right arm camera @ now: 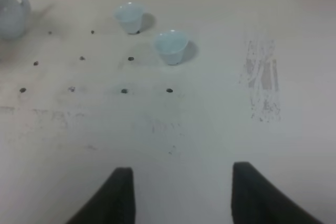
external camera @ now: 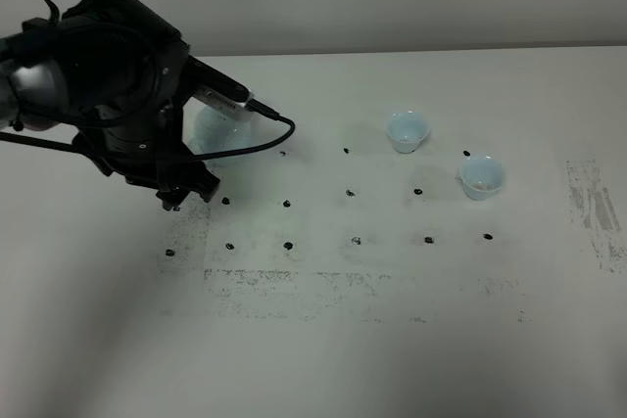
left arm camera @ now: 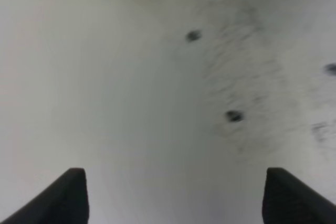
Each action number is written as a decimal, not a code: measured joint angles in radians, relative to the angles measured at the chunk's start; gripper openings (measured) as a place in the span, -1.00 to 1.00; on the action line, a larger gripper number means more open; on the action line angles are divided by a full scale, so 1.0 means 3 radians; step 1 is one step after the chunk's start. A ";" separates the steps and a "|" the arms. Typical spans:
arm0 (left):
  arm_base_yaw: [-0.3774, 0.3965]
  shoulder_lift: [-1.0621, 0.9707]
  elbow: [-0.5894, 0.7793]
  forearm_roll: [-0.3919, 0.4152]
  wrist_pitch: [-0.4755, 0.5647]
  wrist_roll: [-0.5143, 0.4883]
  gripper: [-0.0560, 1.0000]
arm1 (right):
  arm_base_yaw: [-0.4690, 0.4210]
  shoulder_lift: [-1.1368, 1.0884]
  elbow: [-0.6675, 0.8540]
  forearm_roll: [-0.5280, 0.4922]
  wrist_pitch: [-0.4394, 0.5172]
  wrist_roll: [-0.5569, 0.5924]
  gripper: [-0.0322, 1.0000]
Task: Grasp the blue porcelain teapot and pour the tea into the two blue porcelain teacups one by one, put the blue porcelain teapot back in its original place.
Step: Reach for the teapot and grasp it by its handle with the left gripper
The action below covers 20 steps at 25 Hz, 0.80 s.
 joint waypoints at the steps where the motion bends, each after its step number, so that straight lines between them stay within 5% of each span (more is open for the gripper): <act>1: 0.0060 0.0000 0.0000 0.0000 0.0011 0.0000 0.41 | 0.0000 0.0000 0.0000 0.0003 0.0000 0.0000 -0.08; 13: 0.0361 0.0069 -0.0049 -0.0432 -0.0191 0.0580 0.32 | 0.0000 0.0000 0.0000 0.0003 0.0000 0.0000 -0.08; 20: 0.0372 0.0587 -0.0612 -0.0440 0.0028 0.0721 0.22 | 0.0000 0.0000 0.0000 0.0008 0.0000 0.0000 -0.08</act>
